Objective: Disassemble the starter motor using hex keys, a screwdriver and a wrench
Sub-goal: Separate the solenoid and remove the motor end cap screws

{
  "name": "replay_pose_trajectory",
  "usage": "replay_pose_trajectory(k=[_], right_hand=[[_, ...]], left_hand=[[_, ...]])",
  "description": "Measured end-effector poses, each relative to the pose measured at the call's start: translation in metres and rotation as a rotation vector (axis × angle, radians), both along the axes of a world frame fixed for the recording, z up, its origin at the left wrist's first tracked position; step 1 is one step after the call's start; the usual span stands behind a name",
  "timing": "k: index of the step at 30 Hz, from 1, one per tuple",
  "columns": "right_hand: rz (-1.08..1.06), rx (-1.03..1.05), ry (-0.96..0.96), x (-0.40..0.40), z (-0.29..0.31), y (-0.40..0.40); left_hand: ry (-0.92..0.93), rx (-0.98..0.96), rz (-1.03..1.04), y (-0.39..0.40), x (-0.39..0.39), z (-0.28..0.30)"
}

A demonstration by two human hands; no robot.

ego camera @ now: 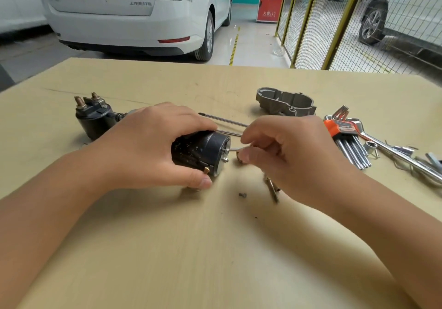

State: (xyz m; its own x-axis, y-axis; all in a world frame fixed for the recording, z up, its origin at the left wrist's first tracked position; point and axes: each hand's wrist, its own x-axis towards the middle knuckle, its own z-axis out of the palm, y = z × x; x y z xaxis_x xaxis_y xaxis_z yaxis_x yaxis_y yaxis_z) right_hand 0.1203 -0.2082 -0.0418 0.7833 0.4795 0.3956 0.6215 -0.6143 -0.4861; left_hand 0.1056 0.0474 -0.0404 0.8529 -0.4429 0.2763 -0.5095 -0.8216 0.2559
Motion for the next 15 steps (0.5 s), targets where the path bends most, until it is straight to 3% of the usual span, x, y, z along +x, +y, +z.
replay_pose_trajectory(k=[3,6,9,10,12,15], right_hand=[[0.018,-0.277,0.006,0.0,0.0,0.002],[0.015,-0.207,-0.055,0.004,-0.004,0.002],[0.042,-0.317,-0.019,0.005,-0.008,0.004],[0.034,-0.265,-0.032,0.005,-0.01,0.004],[-0.026,0.035,0.007,0.005,-0.011,0.003],[-0.005,0.442,0.316,0.0,-0.012,0.007]], left_hand=[[0.002,-0.008,0.0,0.0,0.0,0.0],[-0.006,-0.008,-0.006,-0.001,-0.001,0.001],[-0.012,-0.014,-0.008,-0.001,-0.001,0.0],[-0.011,-0.014,-0.008,-0.001,-0.001,0.001],[-0.01,-0.012,-0.005,-0.001,-0.001,0.001],[-0.014,-0.013,-0.002,-0.002,-0.001,0.0]])
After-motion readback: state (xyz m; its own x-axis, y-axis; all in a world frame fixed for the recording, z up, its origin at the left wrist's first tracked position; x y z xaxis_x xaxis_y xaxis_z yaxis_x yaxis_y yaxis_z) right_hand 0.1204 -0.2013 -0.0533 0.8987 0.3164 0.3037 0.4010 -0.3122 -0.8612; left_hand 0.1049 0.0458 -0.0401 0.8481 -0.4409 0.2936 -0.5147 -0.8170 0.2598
